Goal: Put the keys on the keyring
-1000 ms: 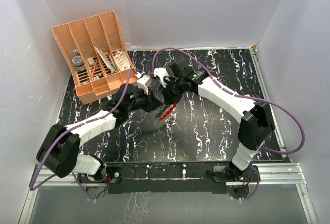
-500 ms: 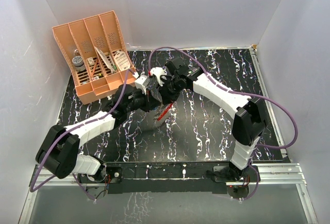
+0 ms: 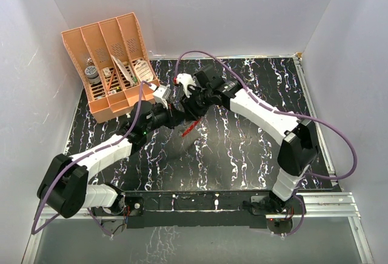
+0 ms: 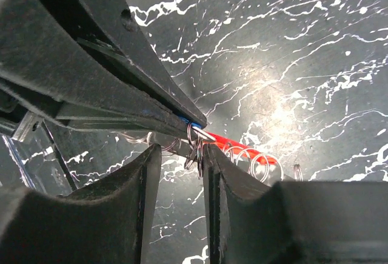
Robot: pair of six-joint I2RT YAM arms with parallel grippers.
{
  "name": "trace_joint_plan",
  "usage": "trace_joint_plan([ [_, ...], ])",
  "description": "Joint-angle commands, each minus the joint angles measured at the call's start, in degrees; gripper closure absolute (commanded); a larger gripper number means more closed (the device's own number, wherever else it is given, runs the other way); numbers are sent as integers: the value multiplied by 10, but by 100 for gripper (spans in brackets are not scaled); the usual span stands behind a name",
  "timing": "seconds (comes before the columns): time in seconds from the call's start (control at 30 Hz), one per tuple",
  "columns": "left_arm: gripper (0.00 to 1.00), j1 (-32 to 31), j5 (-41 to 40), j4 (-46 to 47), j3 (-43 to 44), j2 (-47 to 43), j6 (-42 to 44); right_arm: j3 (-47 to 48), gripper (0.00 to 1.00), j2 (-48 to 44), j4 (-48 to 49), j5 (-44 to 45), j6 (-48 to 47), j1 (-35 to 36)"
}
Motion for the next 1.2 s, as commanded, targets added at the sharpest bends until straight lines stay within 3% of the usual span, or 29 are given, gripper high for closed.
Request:
trace_joint_plan([
  [0.0,100,-1,-9,41,9,-27,-9,-10,67,-65,83,9,33,-2],
  [0.17,100,0,-20,35,10,-35,-11,-65,59,-131,167,55,95,-34],
  [0.43,100,-1,-52,30,23,-44,-21,-239,50,-246,349,29,221,-115],
  [0.63,100,-1,-73,34,48,-36,-31,-351,50,-262,480,27,354,-119],
  [0.9,100,0,-91,49,83,-21,-43,-424,39,-256,567,79,481,-119],
  [1.03,100,-1,-94,60,96,-13,-51,-476,31,-252,665,69,536,-119],
  [1.17,100,0,-96,67,111,-10,-59,-534,30,-235,797,43,596,-130],
])
